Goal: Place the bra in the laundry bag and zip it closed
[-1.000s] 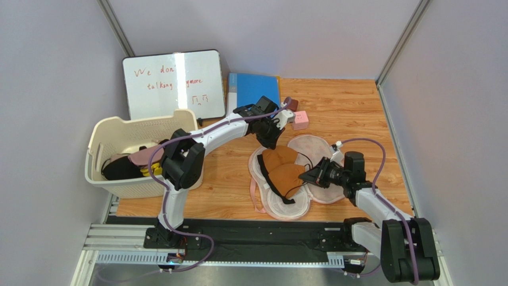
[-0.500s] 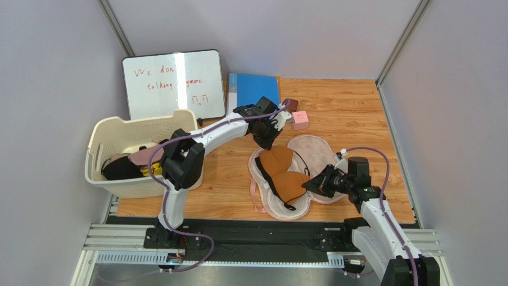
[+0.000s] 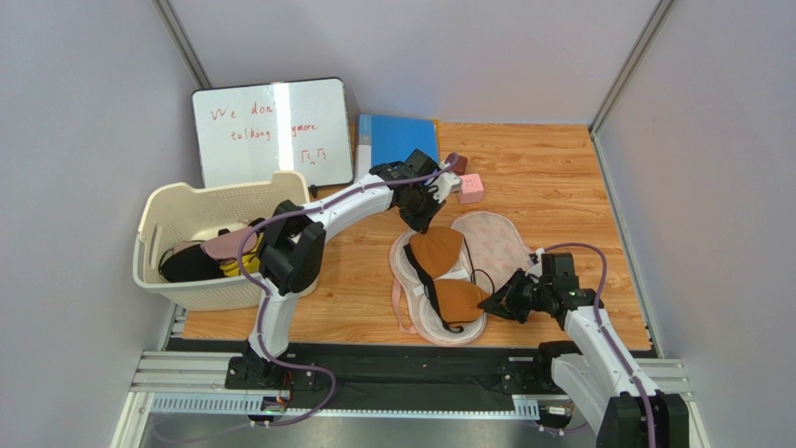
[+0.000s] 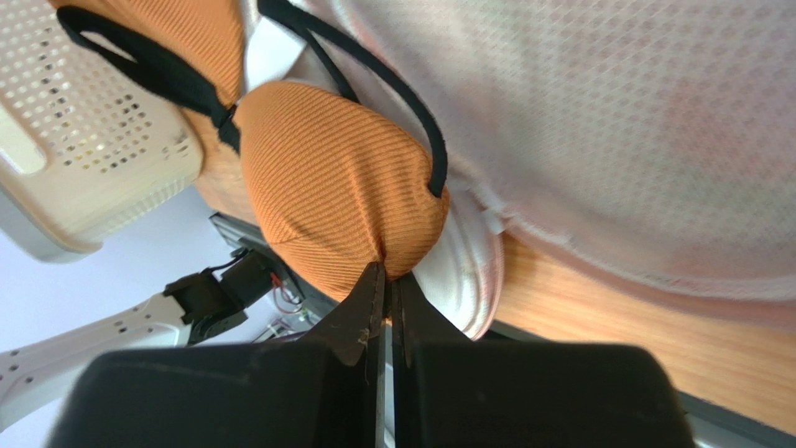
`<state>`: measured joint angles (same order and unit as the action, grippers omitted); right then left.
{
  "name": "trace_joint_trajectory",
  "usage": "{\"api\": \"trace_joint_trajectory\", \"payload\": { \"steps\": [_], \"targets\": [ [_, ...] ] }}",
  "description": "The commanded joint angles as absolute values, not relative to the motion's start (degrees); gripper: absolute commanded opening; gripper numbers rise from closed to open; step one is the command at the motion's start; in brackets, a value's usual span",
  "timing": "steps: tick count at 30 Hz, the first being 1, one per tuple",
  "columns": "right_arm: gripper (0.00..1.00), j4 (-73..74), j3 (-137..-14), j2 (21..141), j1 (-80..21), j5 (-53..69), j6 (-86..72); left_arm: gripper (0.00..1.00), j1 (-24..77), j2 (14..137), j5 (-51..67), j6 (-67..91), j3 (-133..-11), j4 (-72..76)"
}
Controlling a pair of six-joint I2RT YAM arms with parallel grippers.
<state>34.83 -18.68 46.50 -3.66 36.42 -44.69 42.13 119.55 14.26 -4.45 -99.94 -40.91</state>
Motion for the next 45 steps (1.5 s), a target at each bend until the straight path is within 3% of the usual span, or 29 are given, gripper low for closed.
{"api": "trace_joint_trajectory", "payload": {
  "steps": [1, 12, 31, 45],
  "targets": [
    [0.0, 29.5, -19.7, 53.9, -3.5, 33.4, -41.3, 0.0, 42.6, 121.2, 13.9, -5.9, -101.8, -40.2],
    [0.0, 26.9, -23.6, 57.6, -3.5, 30.1, -33.9, 0.0, 43.0, 121.7, 12.6, -5.4, -101.2, -40.2],
    [0.0, 35.1, -28.3, 50.4, -10.8, 32.4, -37.6, 0.0, 43.9, 117.8, 10.4, -7.5, -98.2, -43.2],
    [0.0, 28.0, -23.8, 50.7, -10.6, 49.4, -52.4, 0.0, 43.9, 120.2, 9.8, -7.2, -98.4, -42.7]
  ]
}}
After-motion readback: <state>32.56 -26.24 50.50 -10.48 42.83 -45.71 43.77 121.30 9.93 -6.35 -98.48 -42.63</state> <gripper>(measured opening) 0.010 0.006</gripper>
